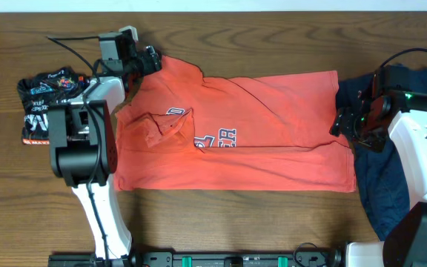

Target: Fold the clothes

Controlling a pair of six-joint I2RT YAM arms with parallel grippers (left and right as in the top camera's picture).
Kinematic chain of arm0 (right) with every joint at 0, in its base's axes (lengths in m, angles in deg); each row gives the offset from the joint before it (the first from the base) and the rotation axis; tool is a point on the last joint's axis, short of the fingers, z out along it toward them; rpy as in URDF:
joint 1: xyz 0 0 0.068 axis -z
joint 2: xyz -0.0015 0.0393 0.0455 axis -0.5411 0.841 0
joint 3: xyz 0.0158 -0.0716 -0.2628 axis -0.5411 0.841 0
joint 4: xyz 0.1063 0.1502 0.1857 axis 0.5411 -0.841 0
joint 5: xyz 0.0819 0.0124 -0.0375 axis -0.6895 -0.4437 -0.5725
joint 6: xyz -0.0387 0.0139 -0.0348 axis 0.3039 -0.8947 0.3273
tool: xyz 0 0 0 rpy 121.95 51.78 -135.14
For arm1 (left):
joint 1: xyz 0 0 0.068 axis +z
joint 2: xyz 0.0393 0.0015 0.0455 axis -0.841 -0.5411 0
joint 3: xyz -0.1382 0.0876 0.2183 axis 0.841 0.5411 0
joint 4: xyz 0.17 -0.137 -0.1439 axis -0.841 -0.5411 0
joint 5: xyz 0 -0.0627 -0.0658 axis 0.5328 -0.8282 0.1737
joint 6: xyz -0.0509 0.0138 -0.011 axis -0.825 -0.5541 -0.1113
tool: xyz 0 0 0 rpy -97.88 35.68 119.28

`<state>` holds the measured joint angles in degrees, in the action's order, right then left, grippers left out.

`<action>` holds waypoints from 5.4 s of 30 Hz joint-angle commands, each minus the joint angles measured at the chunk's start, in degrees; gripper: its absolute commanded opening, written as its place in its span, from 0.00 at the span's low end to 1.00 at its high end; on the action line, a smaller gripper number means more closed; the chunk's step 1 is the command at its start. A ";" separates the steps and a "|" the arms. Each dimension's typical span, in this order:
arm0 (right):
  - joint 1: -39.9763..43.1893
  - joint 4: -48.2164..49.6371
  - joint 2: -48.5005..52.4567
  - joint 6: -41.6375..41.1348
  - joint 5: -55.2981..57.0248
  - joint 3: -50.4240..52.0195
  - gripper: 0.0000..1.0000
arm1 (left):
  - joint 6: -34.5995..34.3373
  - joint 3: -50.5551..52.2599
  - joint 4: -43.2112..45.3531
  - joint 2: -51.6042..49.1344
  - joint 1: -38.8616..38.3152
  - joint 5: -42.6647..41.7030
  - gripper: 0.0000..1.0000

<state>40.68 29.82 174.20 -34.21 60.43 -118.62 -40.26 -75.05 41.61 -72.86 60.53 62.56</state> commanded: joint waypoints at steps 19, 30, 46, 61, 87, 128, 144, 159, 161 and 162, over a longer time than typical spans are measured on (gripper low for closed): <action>0.26 5.14 0.13 6.60 0.31 -1.33 0.61 | -7.19 -1.20 0.39 1.81 -0.37 -8.33 0.08; 0.37 3.21 19.58 7.63 -1.25 -24.37 0.67 | -2.54 -1.20 -16.57 10.95 0.55 -11.45 0.08; 0.15 24.37 41.09 5.99 -3.04 -31.82 0.62 | -0.39 -1.07 -25.57 11.08 0.55 -11.37 0.08; -2.32 29.05 45.40 5.88 -2.75 -31.82 0.08 | -0.20 -0.44 -26.43 11.06 0.57 -9.86 0.08; -0.59 -8.24 20.76 3.34 4.24 -32.65 0.01 | 6.43 -0.44 -55.84 23.93 10.14 -18.71 0.09; 3.78 -26.32 20.59 2.45 19.63 -15.85 0.27 | 16.04 6.32 -78.68 24.30 11.37 -7.82 0.51; 3.67 -24.59 20.59 2.51 16.94 -15.74 0.31 | 10.32 6.34 -58.45 23.80 -2.99 -5.73 0.65; 3.69 -24.57 20.59 2.80 16.96 -15.74 0.31 | 6.56 6.32 -53.81 16.79 -12.00 1.03 0.06; 3.69 -24.39 20.59 3.19 16.94 -15.74 0.31 | 6.60 6.32 -55.41 17.97 -11.93 0.87 0.06; 3.69 -24.28 20.59 3.19 16.96 -15.74 0.31 | 6.60 6.32 -56.98 19.02 -11.93 0.90 0.06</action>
<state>43.57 5.34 194.57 -31.50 77.41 -134.62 -33.38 -68.84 -13.47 -56.08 48.51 62.52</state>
